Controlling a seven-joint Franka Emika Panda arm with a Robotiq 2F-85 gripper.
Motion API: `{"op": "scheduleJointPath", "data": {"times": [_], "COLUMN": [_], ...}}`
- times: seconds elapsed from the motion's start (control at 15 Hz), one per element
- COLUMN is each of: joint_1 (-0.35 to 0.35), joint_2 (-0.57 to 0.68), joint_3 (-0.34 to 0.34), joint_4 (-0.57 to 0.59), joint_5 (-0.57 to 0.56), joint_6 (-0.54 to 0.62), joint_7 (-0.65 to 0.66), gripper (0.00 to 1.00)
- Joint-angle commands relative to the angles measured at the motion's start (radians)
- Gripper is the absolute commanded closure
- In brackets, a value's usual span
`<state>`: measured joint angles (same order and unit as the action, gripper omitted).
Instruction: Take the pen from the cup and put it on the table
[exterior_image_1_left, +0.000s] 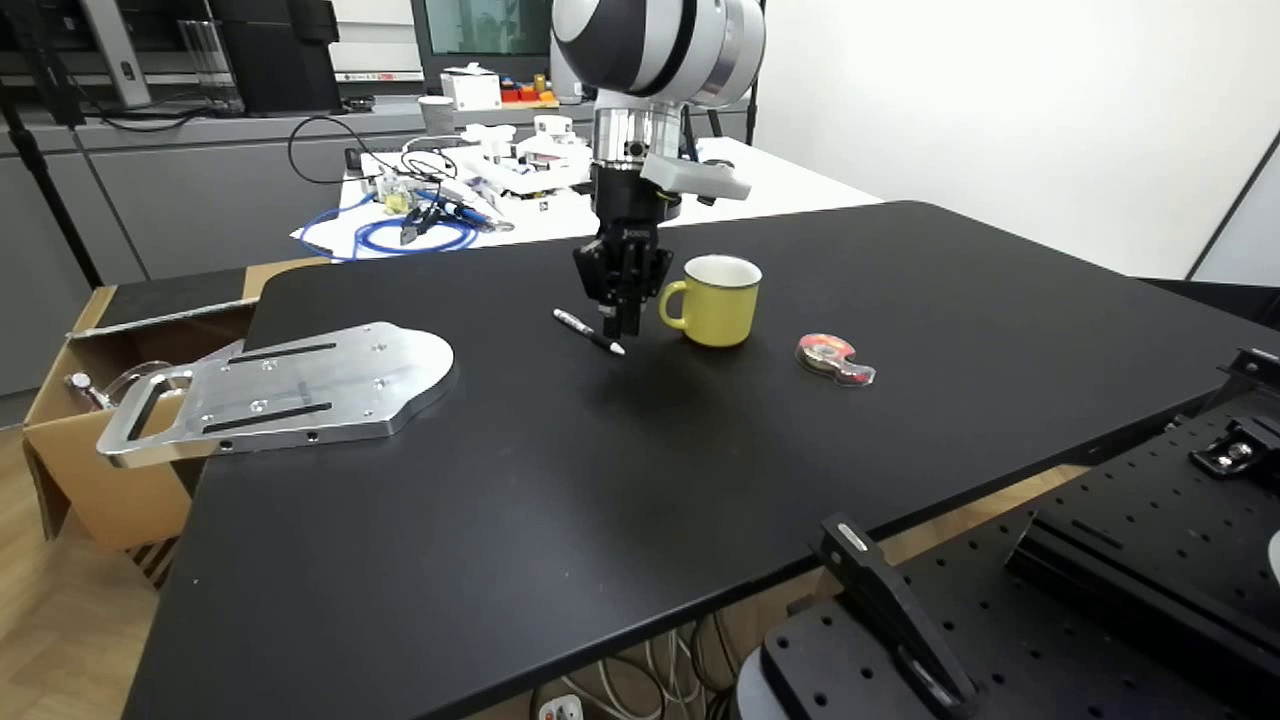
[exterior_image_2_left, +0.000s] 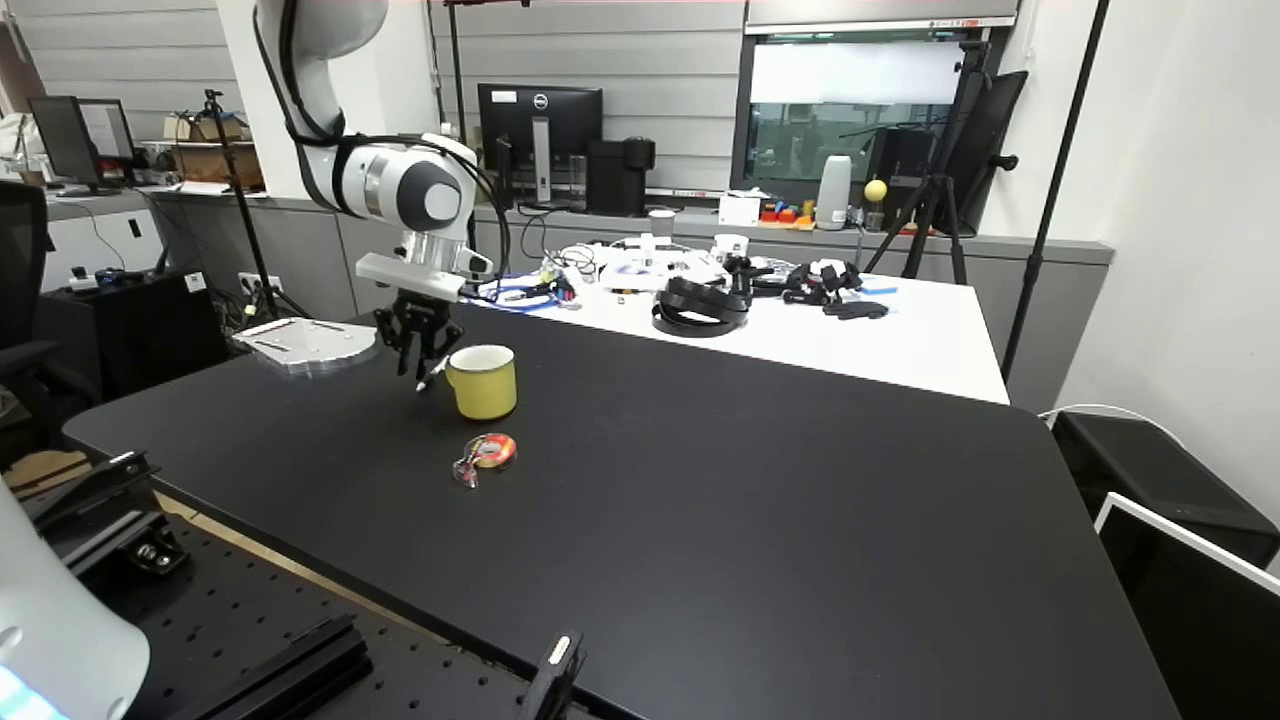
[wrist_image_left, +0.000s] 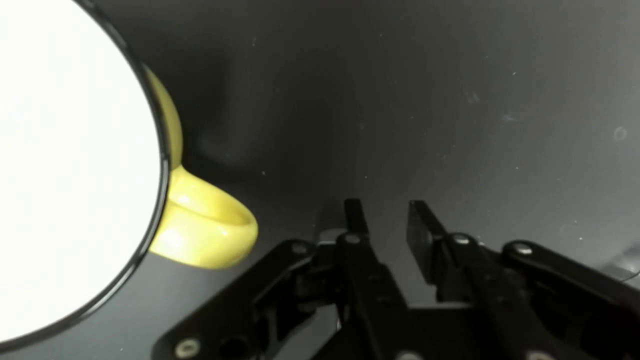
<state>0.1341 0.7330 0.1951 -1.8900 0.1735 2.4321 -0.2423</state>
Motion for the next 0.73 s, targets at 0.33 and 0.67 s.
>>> {"op": "scheduleJointPath", "data": {"times": [0.33, 0.67], "joint_1": [-0.066, -0.062], "joint_2": [-0.05, -0.038], "joint_3": [0.061, 0.061], "joint_4": [0.004, 0.004], "joint_5": [0.024, 0.022], "joint_6": [-0.129, -0.124], "joint_7": [-0.047, -0.047], "gripper": [0.31, 0.12]}}
